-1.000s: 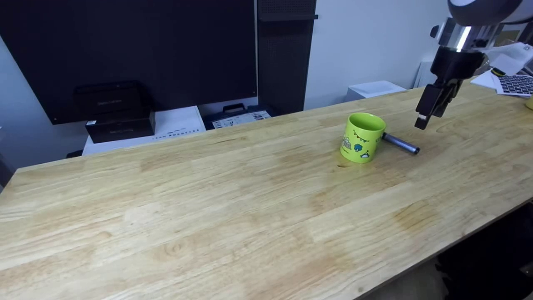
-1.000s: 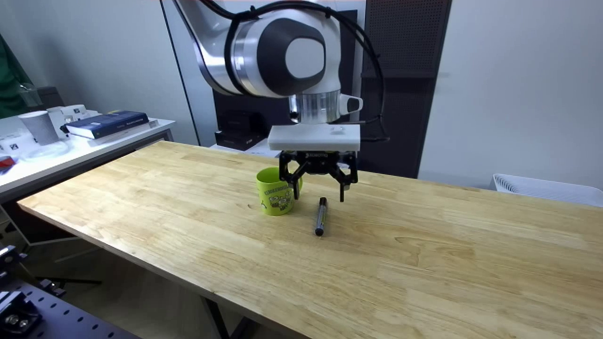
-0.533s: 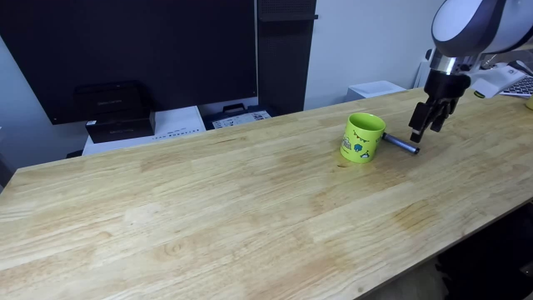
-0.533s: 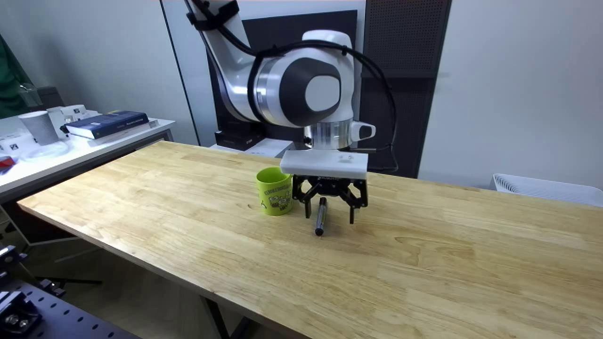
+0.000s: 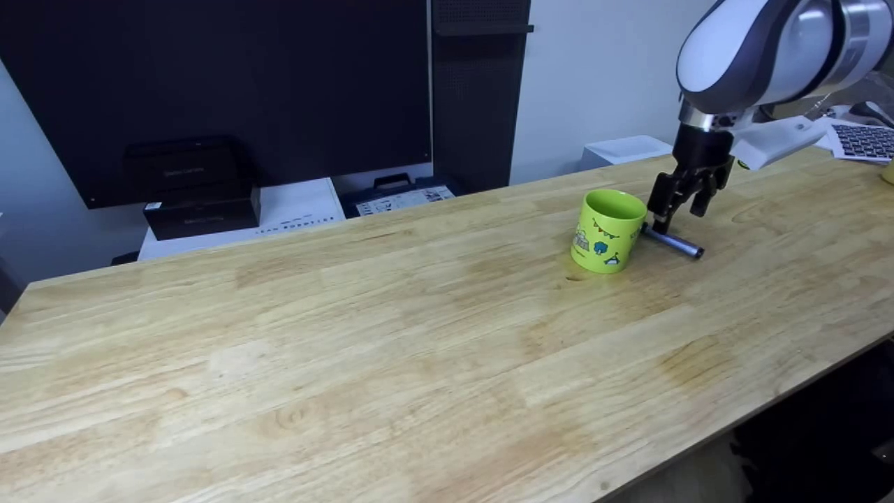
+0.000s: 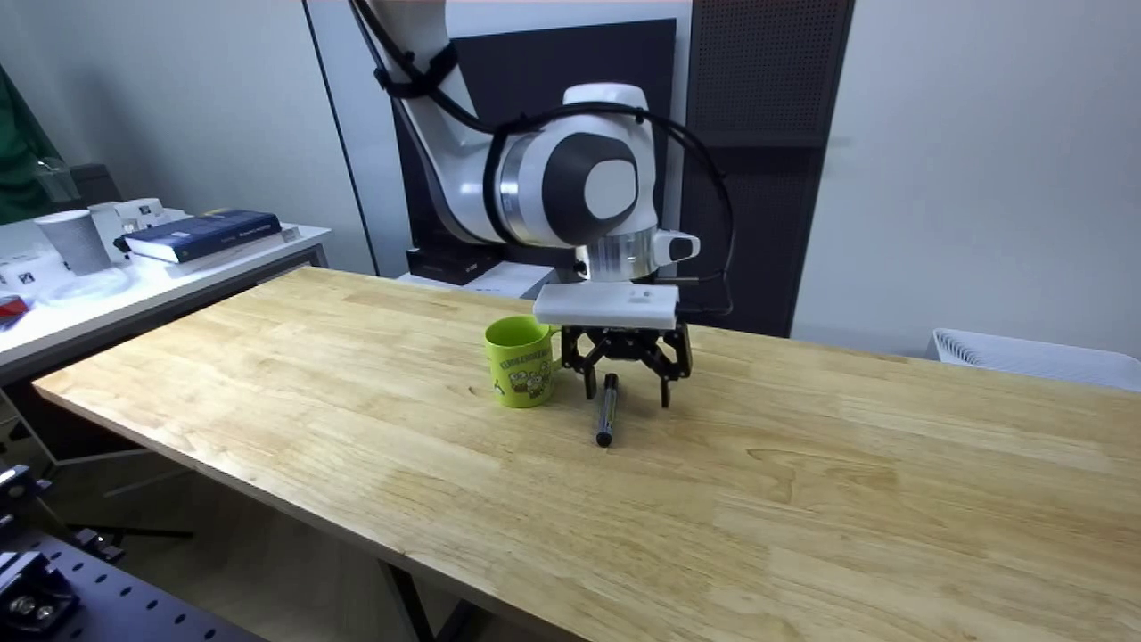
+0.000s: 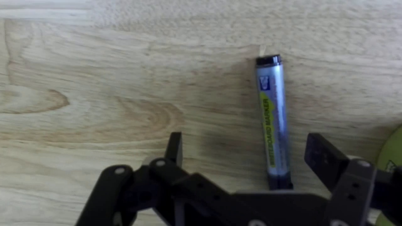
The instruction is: Put the black marker inside the yellow mug
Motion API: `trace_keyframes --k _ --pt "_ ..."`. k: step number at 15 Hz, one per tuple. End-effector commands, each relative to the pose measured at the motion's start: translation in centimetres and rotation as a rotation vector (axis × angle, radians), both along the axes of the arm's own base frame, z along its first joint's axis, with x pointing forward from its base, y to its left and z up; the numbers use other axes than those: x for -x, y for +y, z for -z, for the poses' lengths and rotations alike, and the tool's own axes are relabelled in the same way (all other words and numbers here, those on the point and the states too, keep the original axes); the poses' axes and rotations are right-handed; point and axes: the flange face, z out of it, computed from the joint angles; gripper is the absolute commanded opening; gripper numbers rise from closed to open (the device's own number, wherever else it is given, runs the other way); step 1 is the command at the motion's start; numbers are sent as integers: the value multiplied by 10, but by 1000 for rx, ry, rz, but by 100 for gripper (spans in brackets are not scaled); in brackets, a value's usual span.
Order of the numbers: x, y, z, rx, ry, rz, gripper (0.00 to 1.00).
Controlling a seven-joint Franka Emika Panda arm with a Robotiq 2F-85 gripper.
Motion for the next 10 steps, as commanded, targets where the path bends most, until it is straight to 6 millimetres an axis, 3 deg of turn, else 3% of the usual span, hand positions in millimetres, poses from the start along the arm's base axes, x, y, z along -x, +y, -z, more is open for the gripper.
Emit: trace_keyframes --k 1,10 --pt "-16 7 5 29 5 18 73" --pt "-16 17 5 15 -1 3 11"
